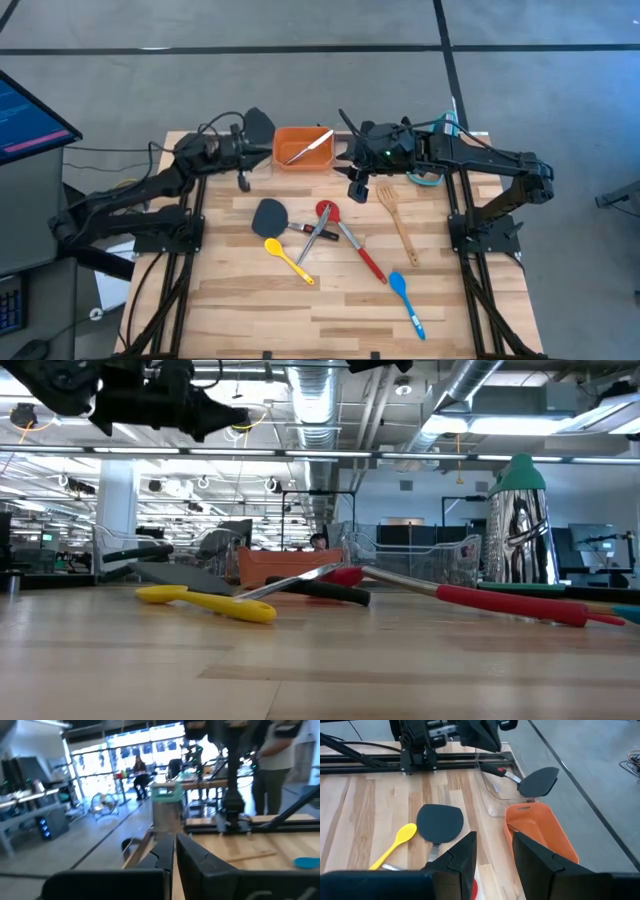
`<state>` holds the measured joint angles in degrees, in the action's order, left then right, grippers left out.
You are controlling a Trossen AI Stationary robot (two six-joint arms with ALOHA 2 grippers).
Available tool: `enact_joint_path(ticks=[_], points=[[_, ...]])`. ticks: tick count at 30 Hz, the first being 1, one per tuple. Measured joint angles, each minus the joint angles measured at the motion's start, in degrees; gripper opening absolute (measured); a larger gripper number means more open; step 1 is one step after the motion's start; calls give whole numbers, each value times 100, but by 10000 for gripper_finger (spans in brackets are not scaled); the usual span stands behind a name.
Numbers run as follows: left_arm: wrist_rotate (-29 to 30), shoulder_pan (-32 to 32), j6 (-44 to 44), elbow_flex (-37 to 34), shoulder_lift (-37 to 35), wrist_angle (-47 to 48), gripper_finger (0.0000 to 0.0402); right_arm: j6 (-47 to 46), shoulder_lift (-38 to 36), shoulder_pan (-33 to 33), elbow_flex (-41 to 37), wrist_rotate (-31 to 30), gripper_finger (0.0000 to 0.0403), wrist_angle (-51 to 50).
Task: Pick & Place Kitchen Items
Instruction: Put the silver table knife into the orange bin
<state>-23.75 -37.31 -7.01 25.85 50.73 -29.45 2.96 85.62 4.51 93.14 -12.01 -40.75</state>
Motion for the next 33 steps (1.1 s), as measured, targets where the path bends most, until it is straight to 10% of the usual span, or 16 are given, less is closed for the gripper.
enact_joint_path(ticks=[33], points=[[15, 456, 2, 0, -270, -63, 8, 2, 0, 9, 0, 0, 120, 144]])
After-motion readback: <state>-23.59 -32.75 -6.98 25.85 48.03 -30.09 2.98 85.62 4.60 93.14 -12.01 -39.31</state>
